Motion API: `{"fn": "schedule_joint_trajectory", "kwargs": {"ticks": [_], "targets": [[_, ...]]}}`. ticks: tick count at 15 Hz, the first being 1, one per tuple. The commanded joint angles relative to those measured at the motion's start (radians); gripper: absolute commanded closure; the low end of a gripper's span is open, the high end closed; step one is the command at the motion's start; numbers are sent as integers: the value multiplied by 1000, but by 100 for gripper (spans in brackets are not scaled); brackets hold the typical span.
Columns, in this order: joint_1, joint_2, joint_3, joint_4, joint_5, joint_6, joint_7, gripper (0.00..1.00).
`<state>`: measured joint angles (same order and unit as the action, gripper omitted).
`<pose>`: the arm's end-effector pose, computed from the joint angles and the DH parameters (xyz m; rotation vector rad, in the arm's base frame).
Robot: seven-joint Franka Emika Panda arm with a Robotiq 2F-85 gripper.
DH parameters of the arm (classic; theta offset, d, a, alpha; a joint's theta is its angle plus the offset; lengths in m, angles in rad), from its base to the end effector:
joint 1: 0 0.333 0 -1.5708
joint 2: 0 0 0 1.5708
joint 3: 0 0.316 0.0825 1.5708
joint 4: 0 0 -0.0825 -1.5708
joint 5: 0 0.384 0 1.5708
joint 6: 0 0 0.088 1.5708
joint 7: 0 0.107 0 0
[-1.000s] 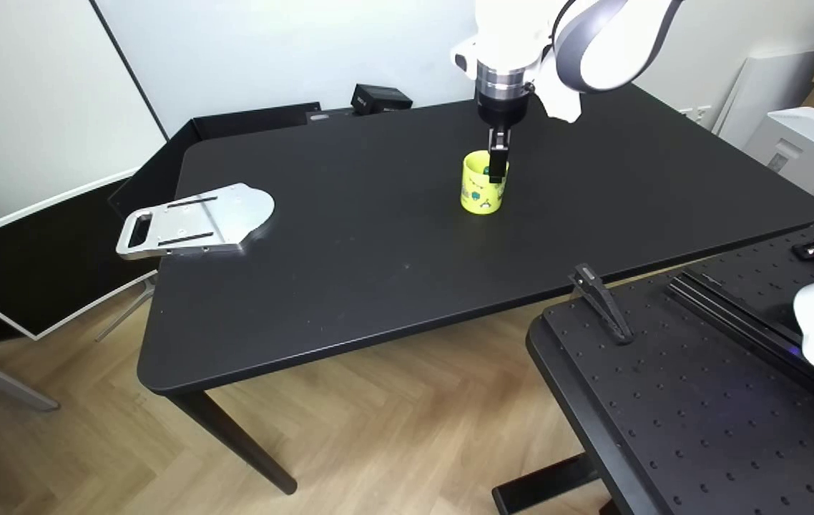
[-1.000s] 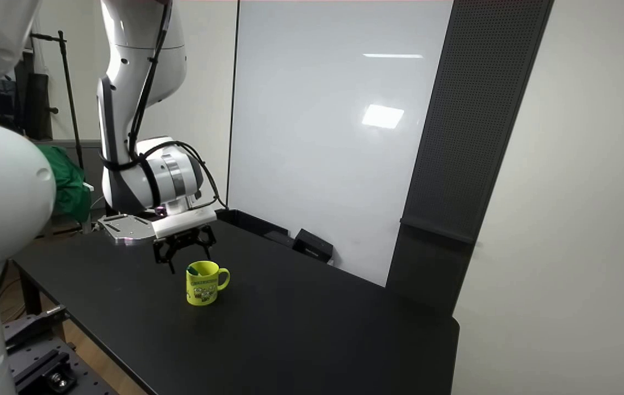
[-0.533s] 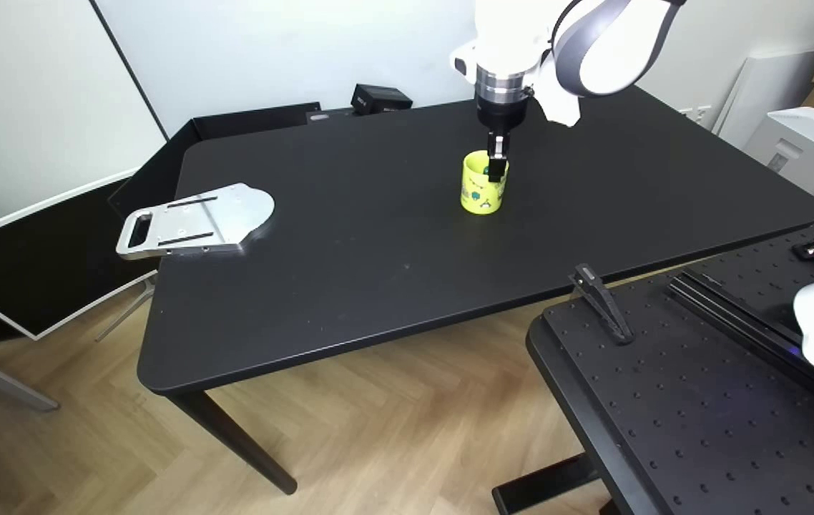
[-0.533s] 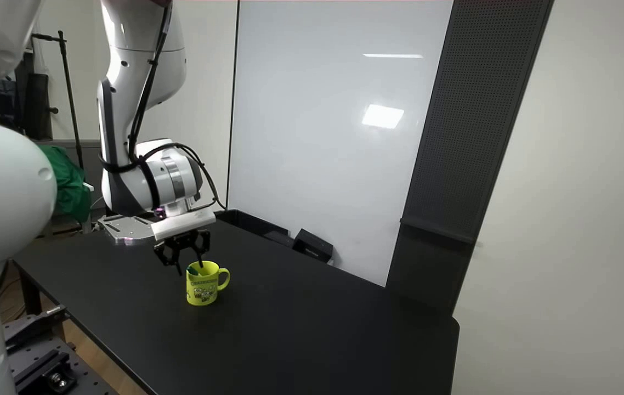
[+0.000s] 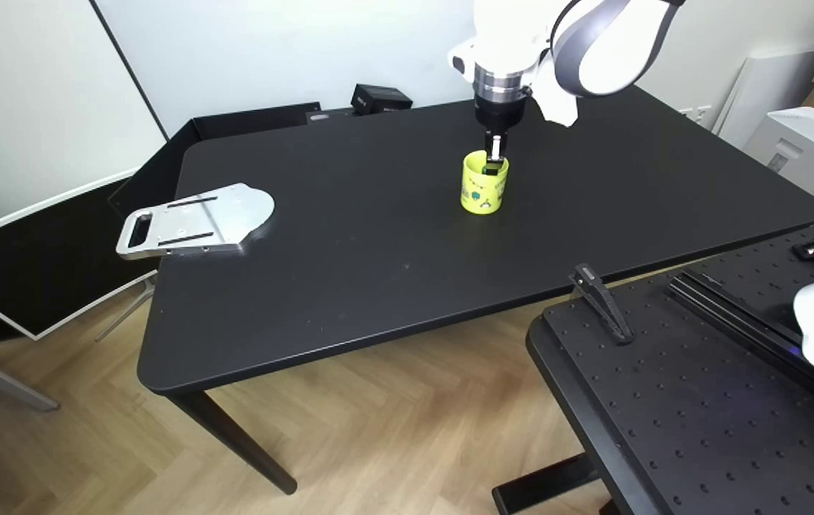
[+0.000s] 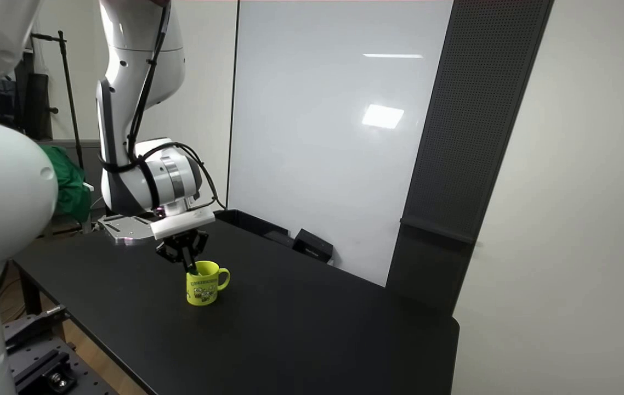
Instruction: Take the marker out of the cup and put it on the table
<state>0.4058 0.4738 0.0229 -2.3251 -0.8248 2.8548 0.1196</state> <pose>0.4396 0.2455 0.1353 2.4945 1.5200 0.1730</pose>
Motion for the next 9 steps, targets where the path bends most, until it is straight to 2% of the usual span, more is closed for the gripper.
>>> {"fn": "schedule_joint_trajectory", "kwargs": {"ticks": [1, 9], "targets": [[-2, -3, -6, 5, 10, 2, 18, 96], [-49, -99, 41, -1, 142, -61, -64, 96]]}}
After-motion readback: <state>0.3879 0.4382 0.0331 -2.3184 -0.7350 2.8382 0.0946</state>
